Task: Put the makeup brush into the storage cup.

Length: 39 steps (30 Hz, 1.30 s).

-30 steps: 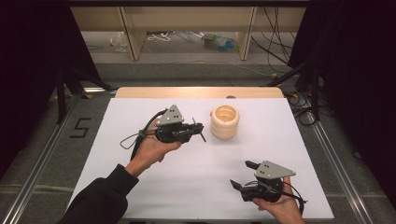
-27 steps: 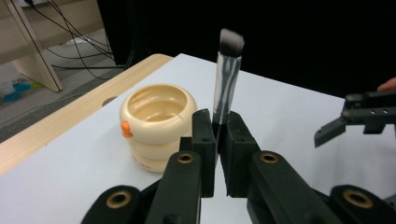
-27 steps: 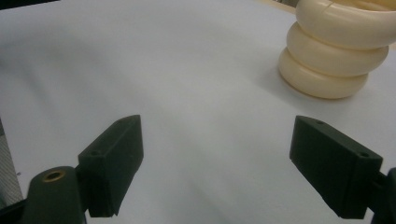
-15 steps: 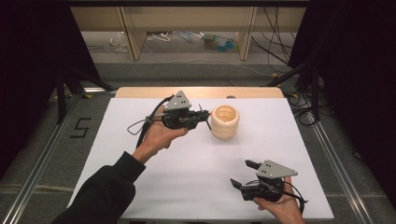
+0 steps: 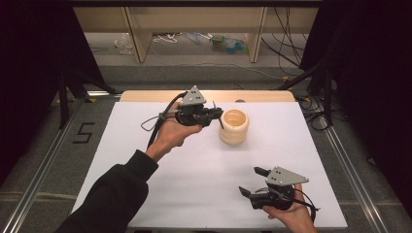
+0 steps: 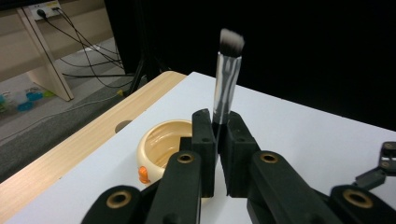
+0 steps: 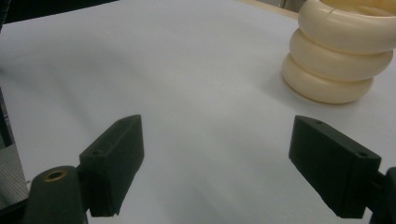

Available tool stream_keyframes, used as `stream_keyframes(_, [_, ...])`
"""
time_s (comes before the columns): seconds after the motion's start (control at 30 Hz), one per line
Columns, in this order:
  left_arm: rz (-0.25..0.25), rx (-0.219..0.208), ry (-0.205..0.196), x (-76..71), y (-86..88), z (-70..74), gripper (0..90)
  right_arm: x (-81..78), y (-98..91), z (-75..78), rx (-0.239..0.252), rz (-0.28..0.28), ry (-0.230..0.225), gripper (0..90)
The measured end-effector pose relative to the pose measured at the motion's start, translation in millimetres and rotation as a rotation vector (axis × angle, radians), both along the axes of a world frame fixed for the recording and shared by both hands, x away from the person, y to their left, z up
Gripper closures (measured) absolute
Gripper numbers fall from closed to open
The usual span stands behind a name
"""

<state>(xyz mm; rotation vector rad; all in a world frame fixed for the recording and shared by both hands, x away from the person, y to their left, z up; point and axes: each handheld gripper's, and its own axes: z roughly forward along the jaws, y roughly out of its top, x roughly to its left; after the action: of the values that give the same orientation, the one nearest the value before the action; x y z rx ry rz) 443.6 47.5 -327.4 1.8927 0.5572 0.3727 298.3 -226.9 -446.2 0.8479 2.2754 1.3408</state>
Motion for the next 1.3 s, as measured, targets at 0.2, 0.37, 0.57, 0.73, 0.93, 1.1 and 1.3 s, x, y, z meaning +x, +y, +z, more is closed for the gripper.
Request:
stream_keyframes(0.2, [0.010,-0.008,0.002,10.0,-5.9,-0.2,84.8,0.0,0.1,0.1,0.003,0.001,0.001,19.1])
stream_keyframes(0.37, [0.021,-0.017,0.008,19.9,-10.9,-0.4,84.8,-0.1,0.3,0.3,0.005,0.004,0.001,19.1])
stream_keyframes(0.57, [0.031,-0.020,0.017,31.3,-15.8,-2.7,84.8,-0.3,1.0,0.1,0.006,0.007,0.005,19.1])
stream_keyframes(0.73, [0.043,-0.027,0.025,38.0,-20.3,-6.7,84.8,-0.4,1.1,0.2,0.008,0.007,0.010,19.2])
stream_keyframes(0.93, [0.038,-0.019,0.016,41.9,-29.2,-7.6,84.8,0.3,1.3,-0.3,0.001,0.011,0.000,19.3])
stream_keyframes(1.1, [0.036,-0.016,0.019,46.4,-38.1,-9.2,84.8,-0.4,1.5,0.4,-0.009,0.007,0.002,19.4])
stream_keyframes(1.3, [0.041,0.005,0.017,51.5,-45.2,-15.7,84.7,-0.4,1.8,0.4,-0.011,0.010,0.002,19.6])
